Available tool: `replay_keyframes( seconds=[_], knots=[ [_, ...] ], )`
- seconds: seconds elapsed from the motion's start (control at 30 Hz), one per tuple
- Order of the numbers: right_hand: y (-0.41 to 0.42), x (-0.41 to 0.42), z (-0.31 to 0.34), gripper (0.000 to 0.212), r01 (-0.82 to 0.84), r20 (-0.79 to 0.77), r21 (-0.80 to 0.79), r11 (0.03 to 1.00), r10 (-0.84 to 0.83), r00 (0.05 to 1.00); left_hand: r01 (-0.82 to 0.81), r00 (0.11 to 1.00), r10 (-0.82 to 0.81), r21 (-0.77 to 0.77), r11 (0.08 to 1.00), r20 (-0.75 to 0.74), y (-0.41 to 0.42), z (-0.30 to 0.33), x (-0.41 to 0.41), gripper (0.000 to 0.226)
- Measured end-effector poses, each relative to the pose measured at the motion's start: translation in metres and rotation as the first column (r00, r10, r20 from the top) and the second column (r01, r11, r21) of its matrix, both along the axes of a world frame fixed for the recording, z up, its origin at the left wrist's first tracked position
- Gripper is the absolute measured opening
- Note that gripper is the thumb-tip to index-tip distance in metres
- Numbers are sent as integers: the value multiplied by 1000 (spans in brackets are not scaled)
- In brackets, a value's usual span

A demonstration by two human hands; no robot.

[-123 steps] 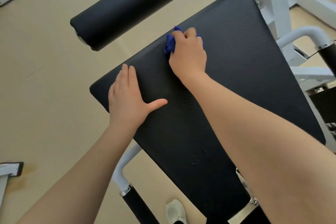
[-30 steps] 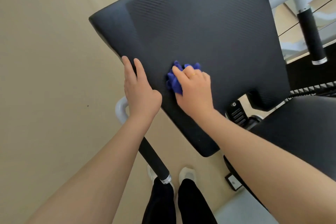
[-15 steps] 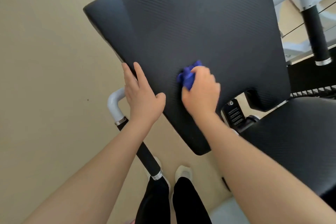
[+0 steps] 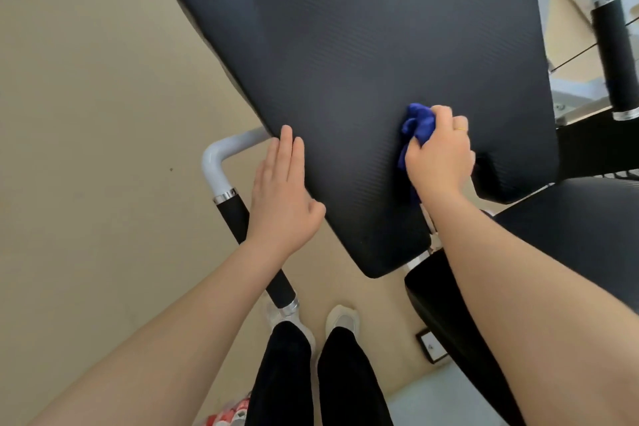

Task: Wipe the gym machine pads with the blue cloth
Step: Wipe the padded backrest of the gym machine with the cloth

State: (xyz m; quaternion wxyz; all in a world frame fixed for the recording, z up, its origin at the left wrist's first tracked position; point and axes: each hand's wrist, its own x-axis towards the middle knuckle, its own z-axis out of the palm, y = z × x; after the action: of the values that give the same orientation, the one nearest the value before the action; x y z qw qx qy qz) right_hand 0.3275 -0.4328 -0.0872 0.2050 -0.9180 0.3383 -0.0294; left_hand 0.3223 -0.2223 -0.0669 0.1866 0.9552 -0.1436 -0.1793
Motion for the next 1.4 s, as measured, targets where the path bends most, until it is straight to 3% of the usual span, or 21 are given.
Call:
replay_keyframes(
  seconds=[0.07,0.23,0.37,0.43,0.5,0.57,0.63,0.7,0.8,0.9,0.97,1.03,1.2,1.3,1.4],
  knots=[
    [9,-2,-1,39,-4,18,27,1000,3,1000,31,1000,-31,29,999,4,2,-1,-1,81],
    [79,-45,-2,33,-421,-13,-92,903,421,907,-20,1000,22,109,994,-13,-14,4,0,83],
    [88,-66,-8,30,-560,-29,-85,824,560,828,31,999,-28,245,969,-15,-20,3,0,85],
    [72,-58,-7,33,-394,-65,-69,916,390,918,52,999,-48,254,966,-22,-17,4,2,90],
    [50,-49,-8,36,-1,-158,-15,1000,-1,987,86,995,-93,252,964,18,-11,2,2,87],
    [35,-45,-9,39,338,-226,29,941,-323,919,123,987,-145,256,959,68,-4,-2,4,83],
    [41,-42,-10,42,456,-217,54,888,-435,874,150,979,-179,255,955,94,2,-5,7,85],
    [62,-44,-9,44,374,-172,81,924,-356,918,176,972,-210,258,950,109,5,-7,10,87],
    [94,-63,-11,45,34,-145,31,999,-29,989,185,967,-221,251,950,124,5,-9,9,86],
    [91,-75,-10,46,-213,-226,-74,974,192,955,192,964,-233,274,942,126,4,-8,7,89],
    [79,-81,-8,47,-304,-360,-181,935,225,906,182,971,-216,266,947,102,2,-6,6,95],
    [71,-88,-7,47,-281,-483,-239,929,138,865,170,979,-191,248,954,65,-3,-4,5,104],
    [69,-77,-8,30,54,-584,-189,980,-157,796,163,979,-190,269,949,79,0,-4,5,108],
    [64,-68,-6,35,295,-478,-34,955,-275,834,184,972,-215,264,947,94,6,-5,8,102],
    [76,-70,-1,36,219,-248,159,963,-176,953,184,968,-220,258,948,117,7,-8,8,99]
  ],
)
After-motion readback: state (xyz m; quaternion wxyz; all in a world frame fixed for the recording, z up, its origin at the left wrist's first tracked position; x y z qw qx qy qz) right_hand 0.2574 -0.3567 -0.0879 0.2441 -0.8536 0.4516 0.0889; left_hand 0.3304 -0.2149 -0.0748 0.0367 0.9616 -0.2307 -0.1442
